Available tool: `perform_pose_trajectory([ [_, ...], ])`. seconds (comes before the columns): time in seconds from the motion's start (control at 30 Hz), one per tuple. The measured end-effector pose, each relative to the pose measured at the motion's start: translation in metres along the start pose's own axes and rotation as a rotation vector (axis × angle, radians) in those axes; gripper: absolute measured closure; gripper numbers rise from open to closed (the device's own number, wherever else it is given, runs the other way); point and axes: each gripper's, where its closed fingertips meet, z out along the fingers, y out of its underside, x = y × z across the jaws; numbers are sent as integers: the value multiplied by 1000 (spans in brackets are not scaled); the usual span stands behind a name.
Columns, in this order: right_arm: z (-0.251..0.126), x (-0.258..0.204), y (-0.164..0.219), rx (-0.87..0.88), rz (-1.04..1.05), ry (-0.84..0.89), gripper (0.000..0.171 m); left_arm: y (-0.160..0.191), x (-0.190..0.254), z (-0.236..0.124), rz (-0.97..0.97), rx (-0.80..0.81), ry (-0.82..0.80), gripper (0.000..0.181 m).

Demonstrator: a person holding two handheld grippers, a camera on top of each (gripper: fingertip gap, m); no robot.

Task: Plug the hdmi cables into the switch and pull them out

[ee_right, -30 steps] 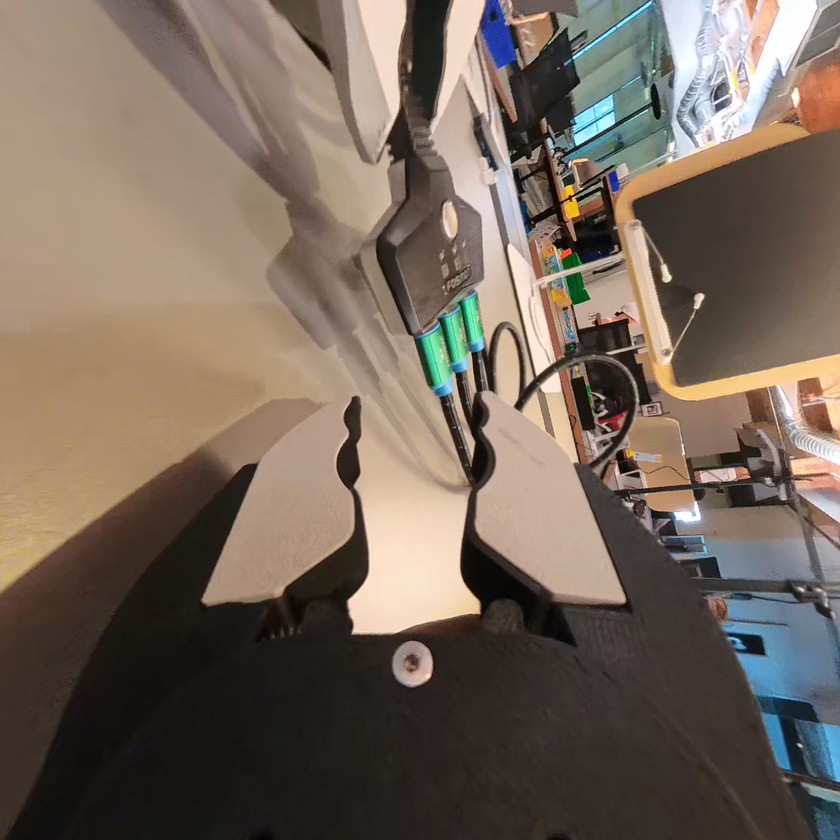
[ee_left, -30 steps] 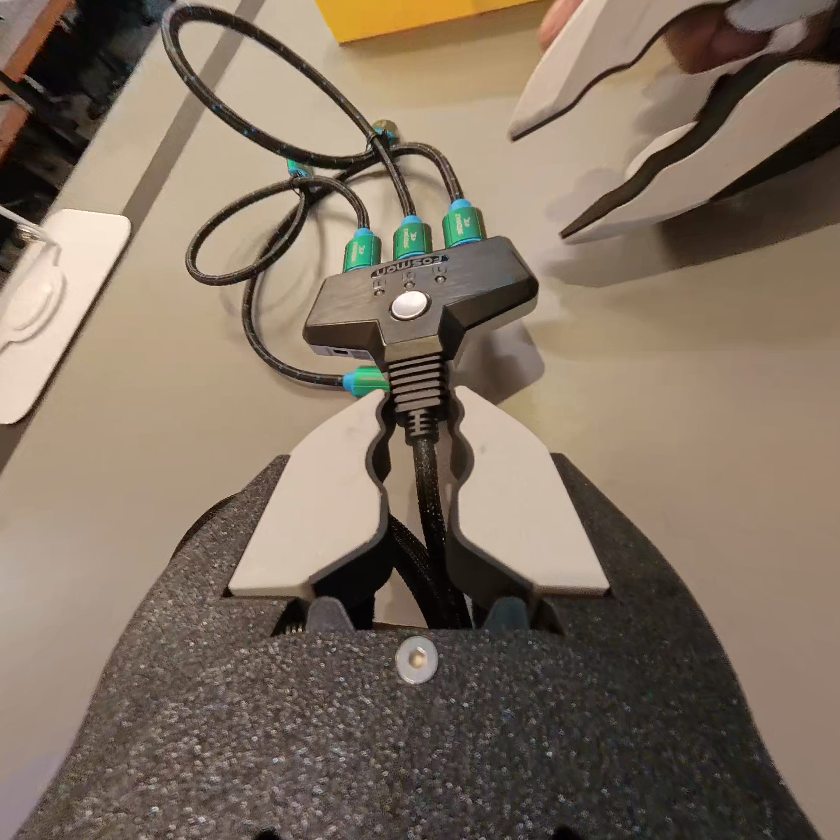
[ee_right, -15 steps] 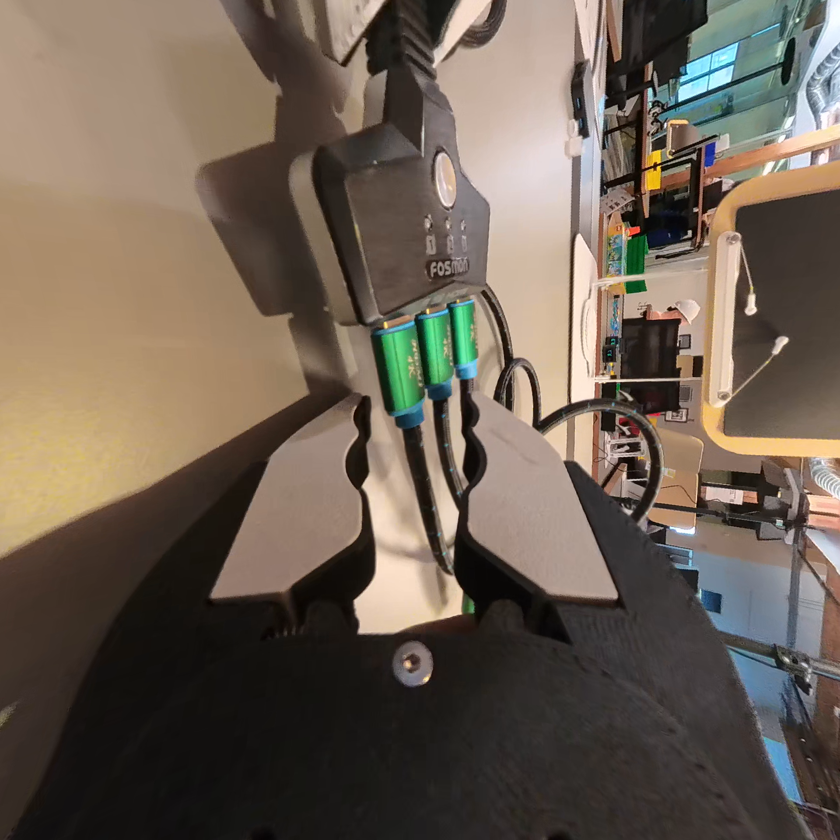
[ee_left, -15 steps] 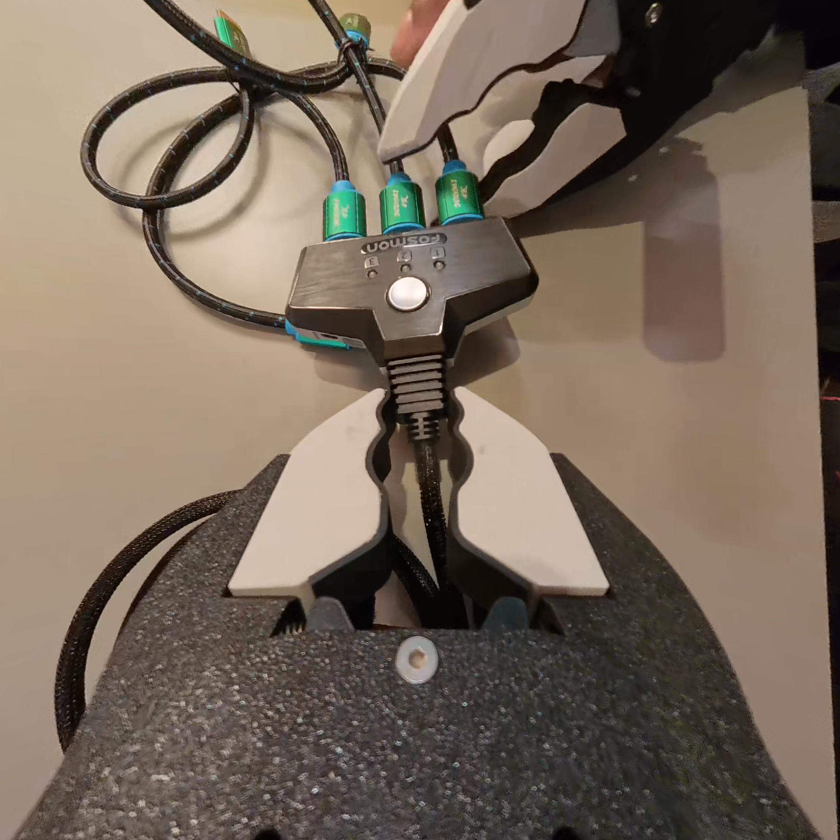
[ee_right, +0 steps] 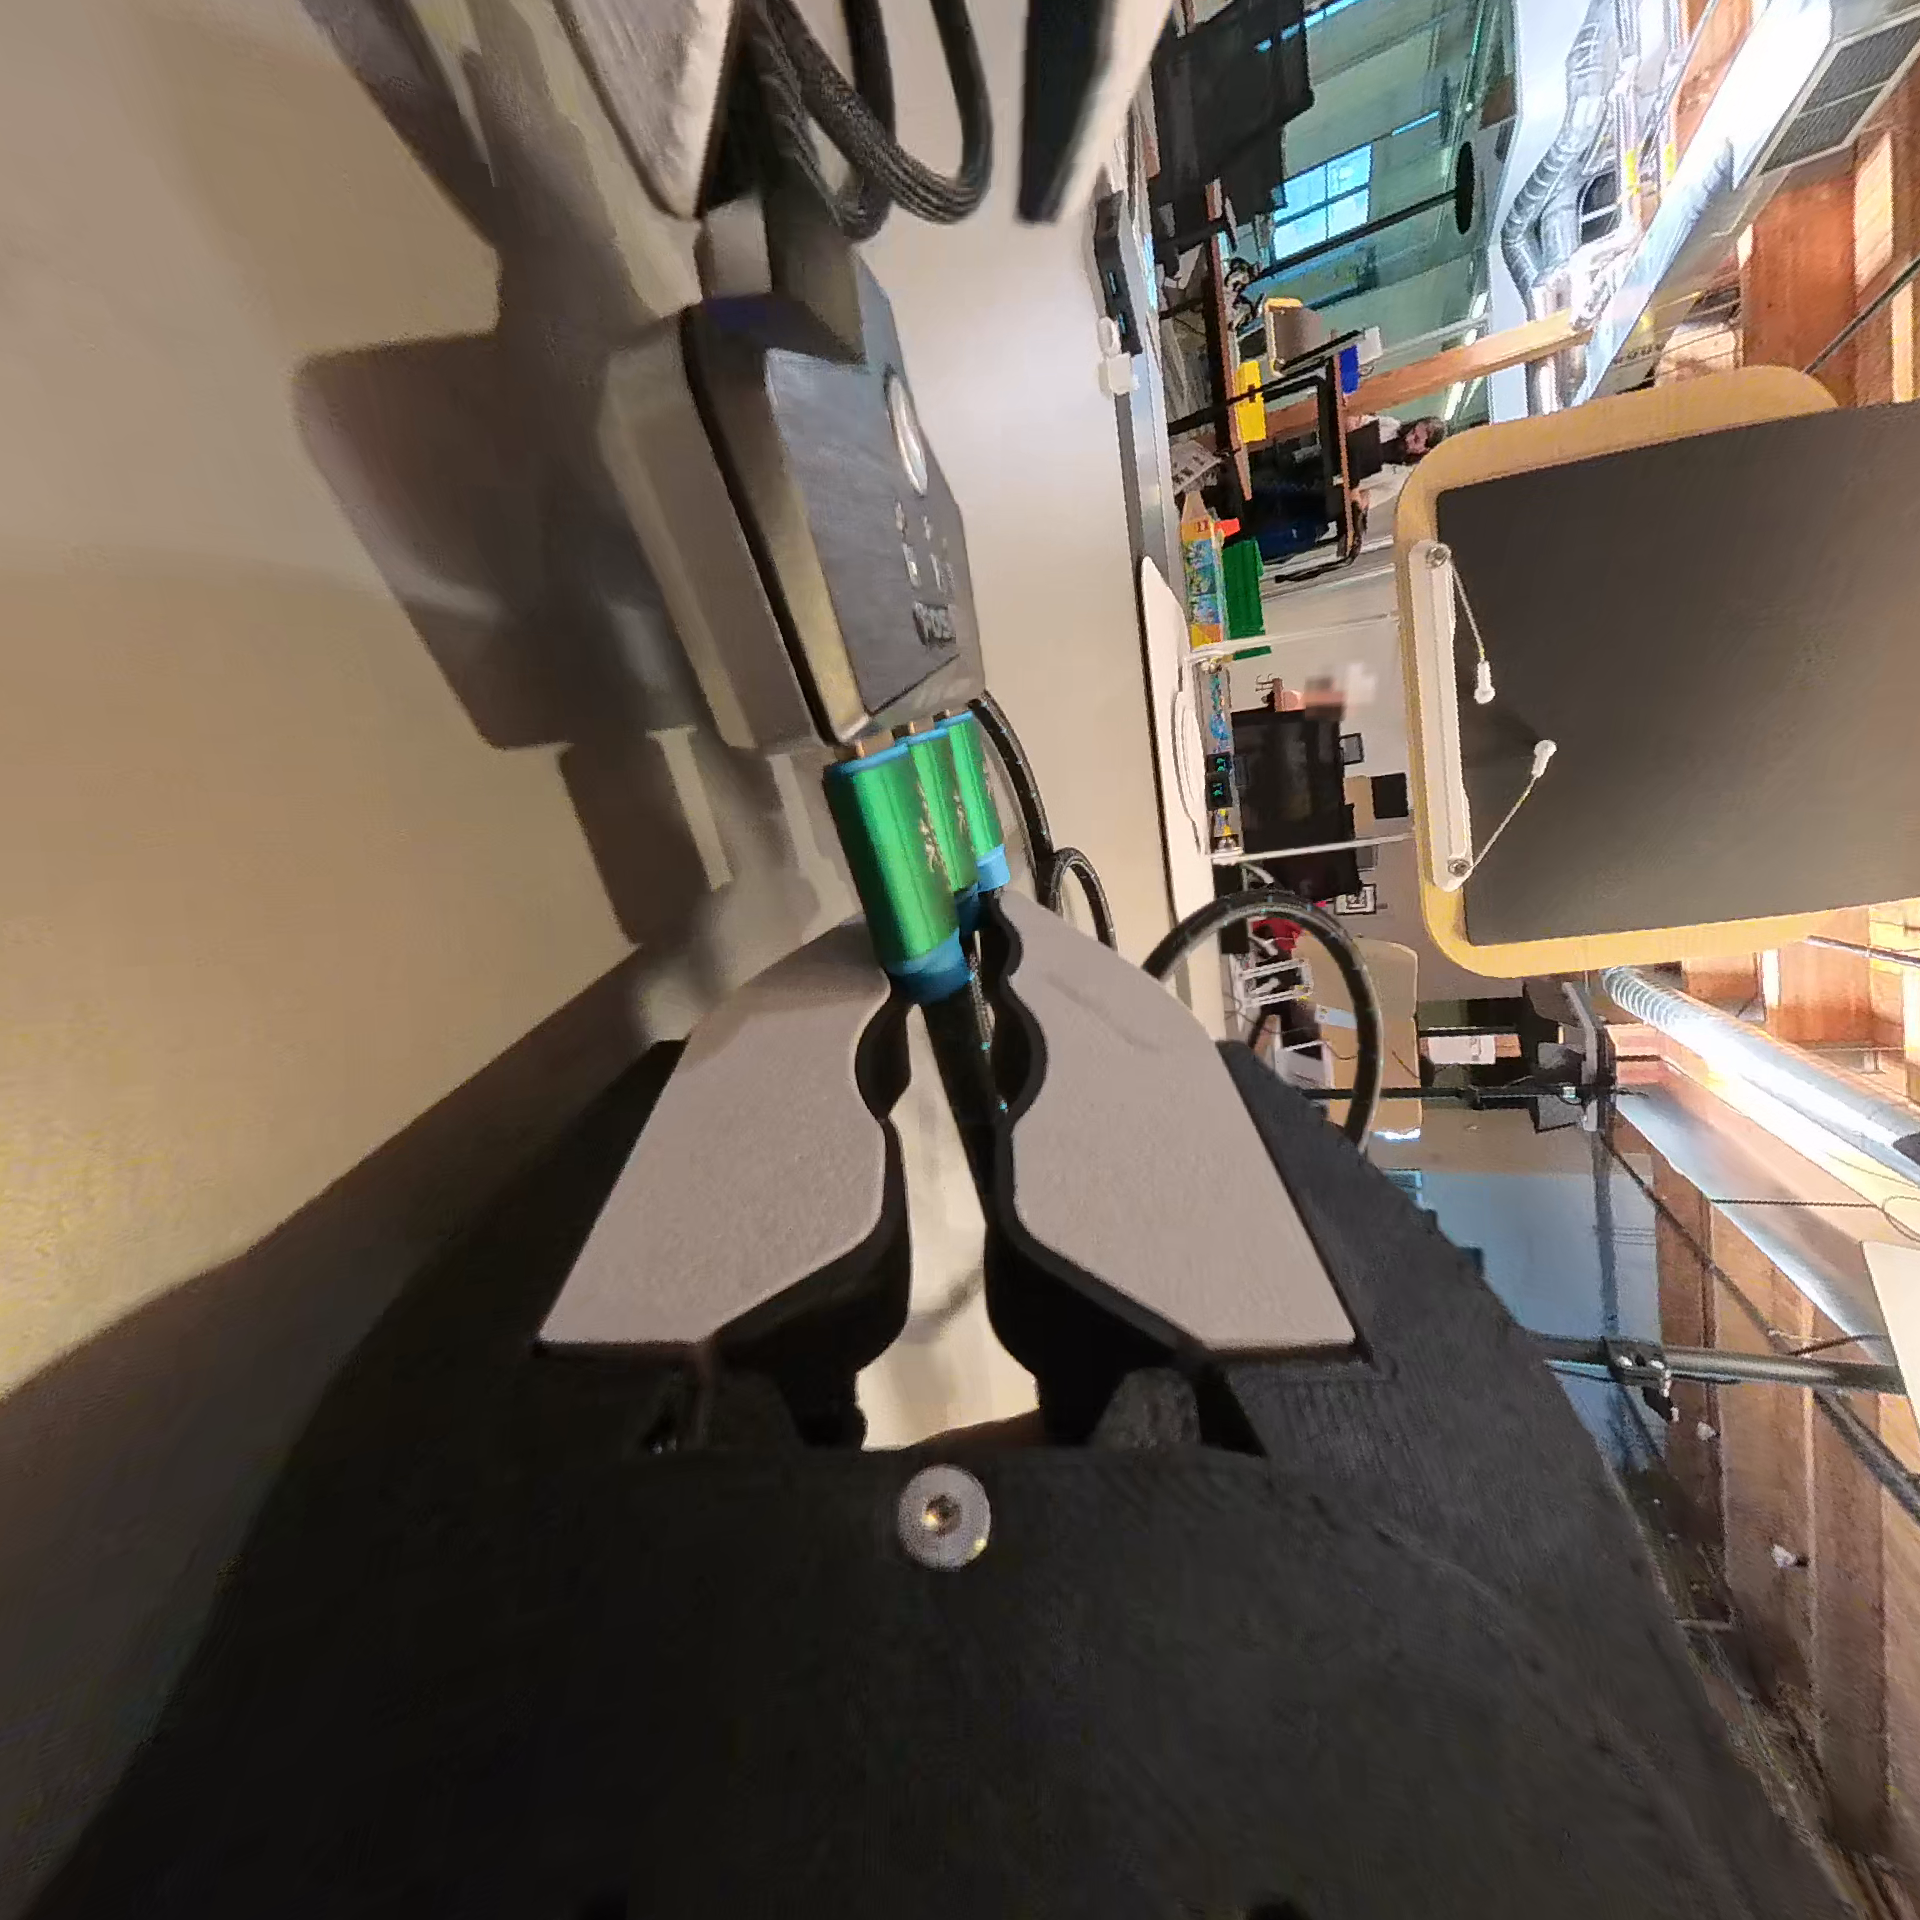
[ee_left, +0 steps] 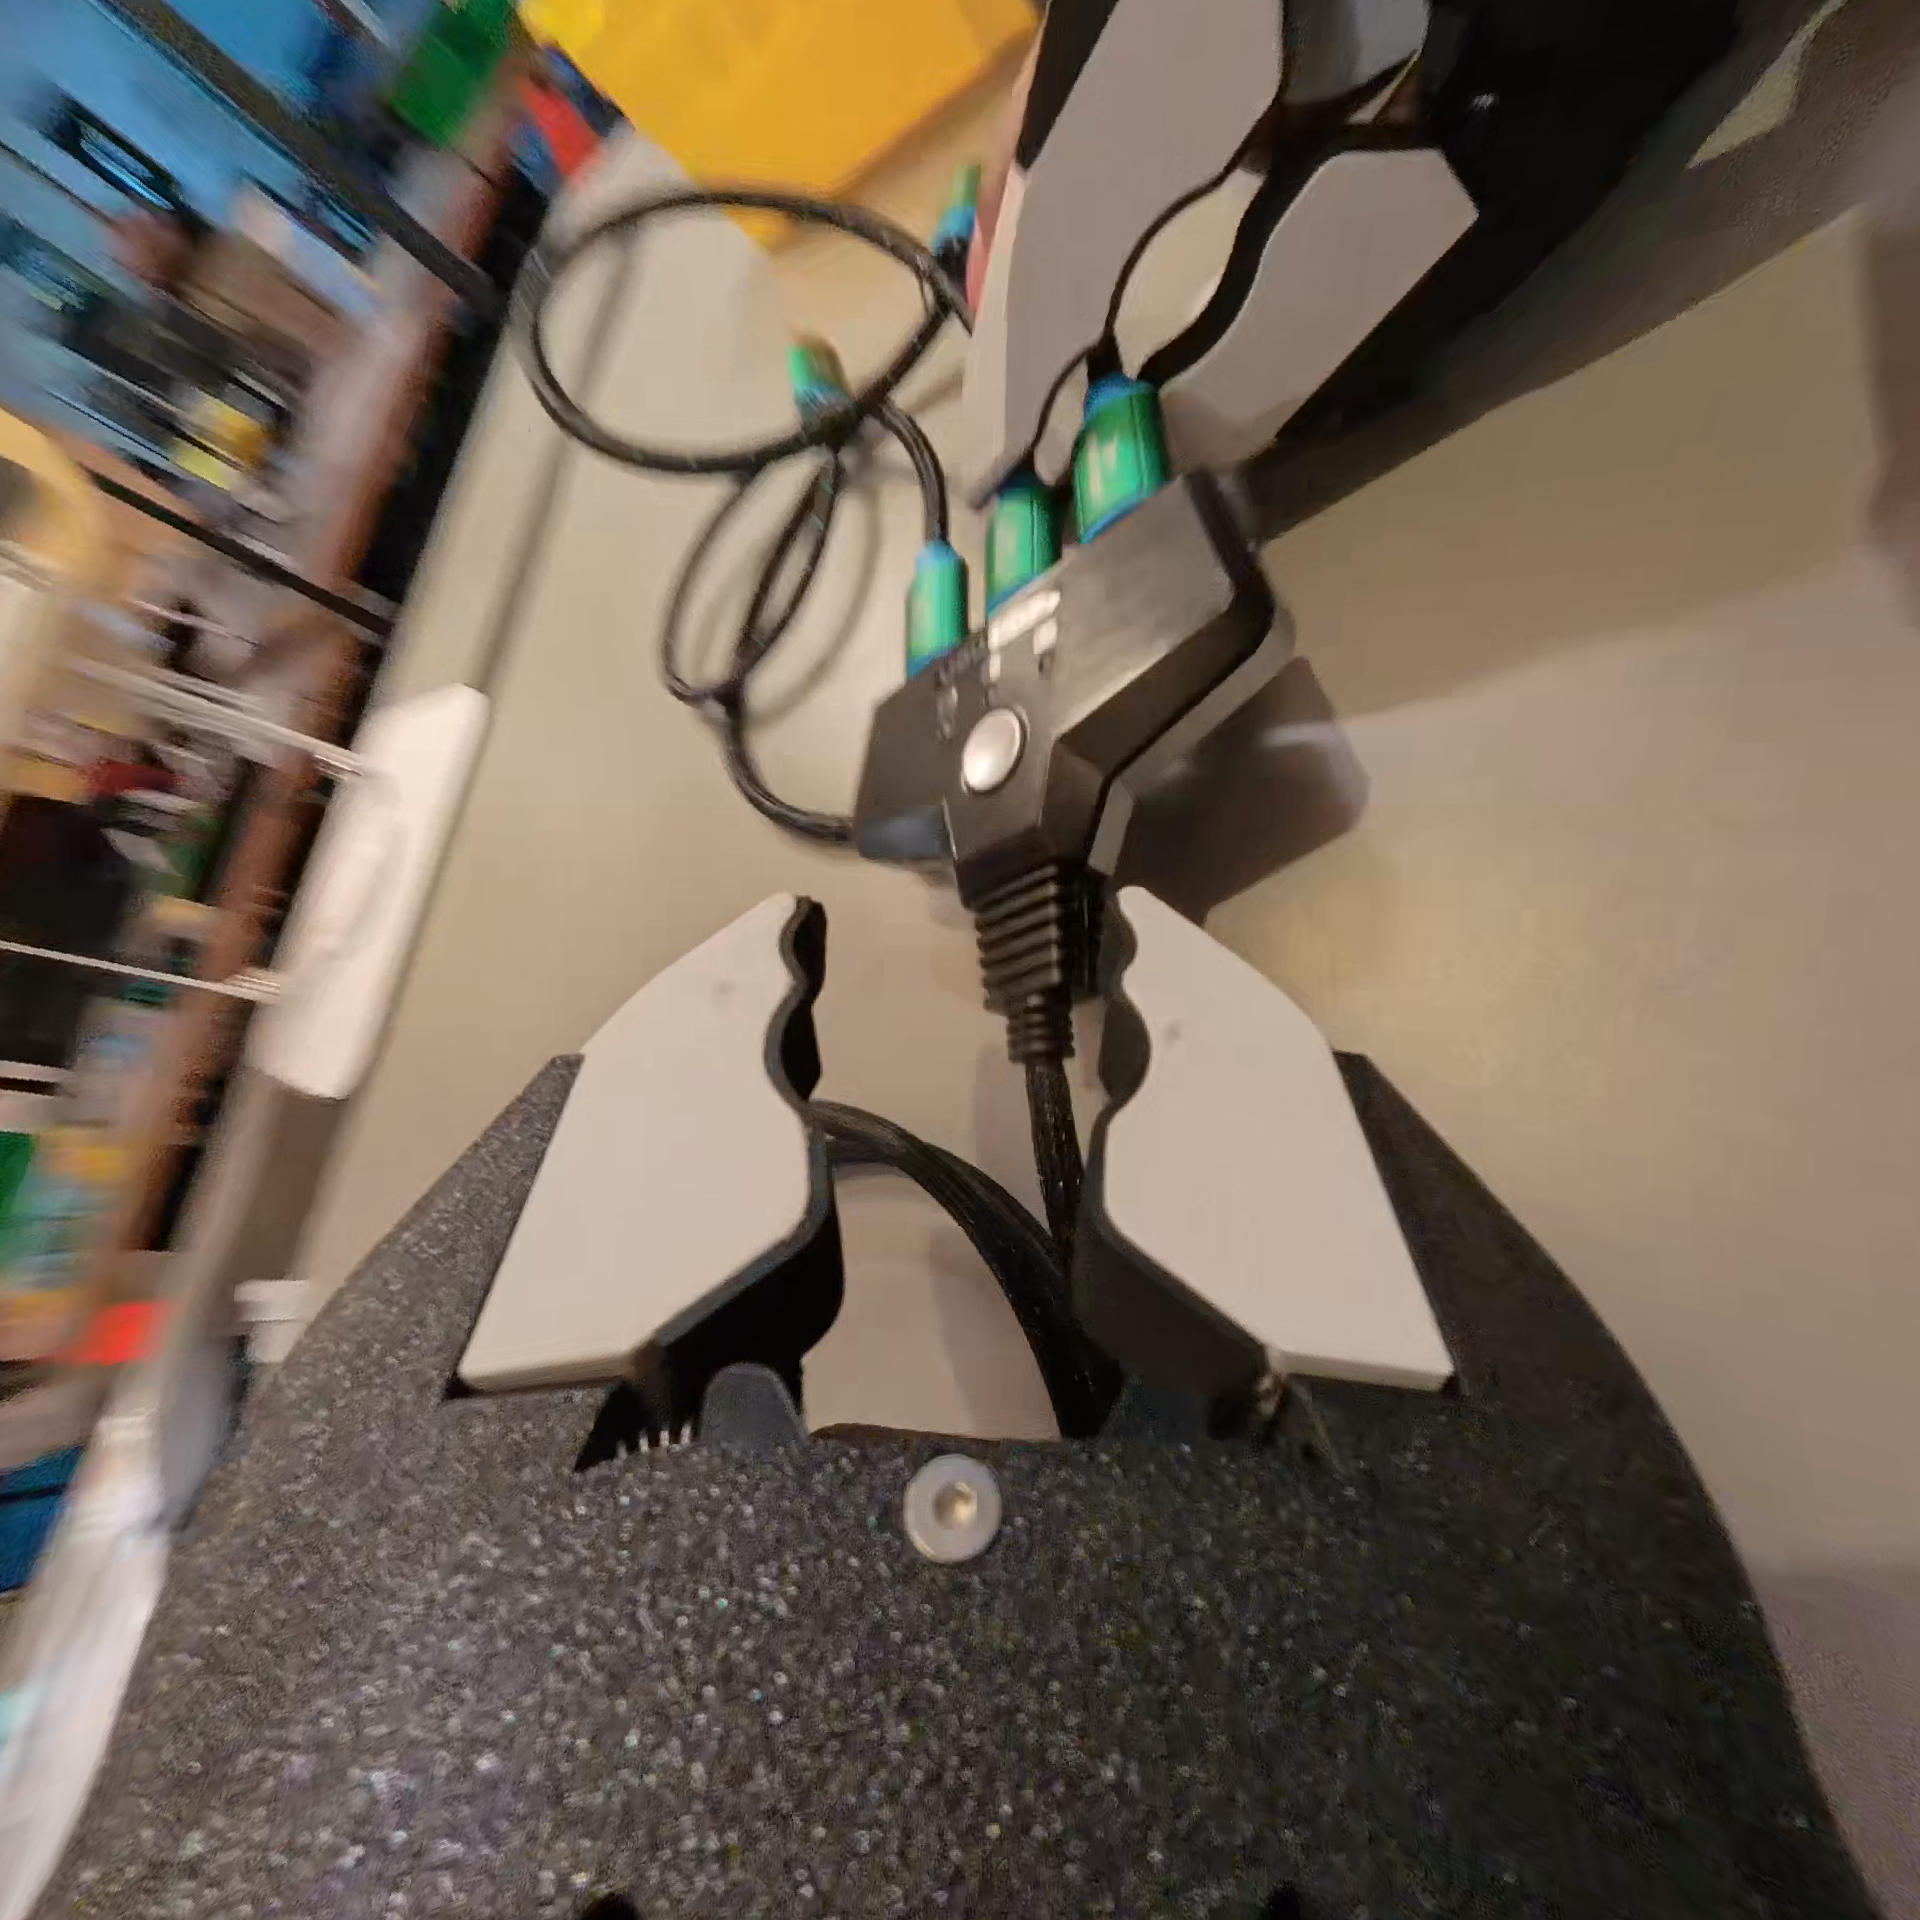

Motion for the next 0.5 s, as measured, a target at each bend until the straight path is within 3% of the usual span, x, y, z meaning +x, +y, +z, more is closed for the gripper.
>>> perform_pose_trajectory([
  [0.03,0,0,0,-5,8,1,160,-6,-1,-3,71,25,-74,130],
  [0.13,1,1,0,-23,20,9,160,-14,5,-4,313,-5,-238,130],
  [0.27,2,1,-5,-35,49,14,160,-27,21,10,519,-26,-326,136],
  [0.37,2,0,-11,-22,54,16,160,-27,11,20,557,-101,-409,144],
  [0.4,2,1,-10,-29,52,25,160,-25,13,24,566,-116,-392,156],
  [0.5,1,1,-10,-6,43,35,159,-24,12,26,554,-121,-393,158],
])
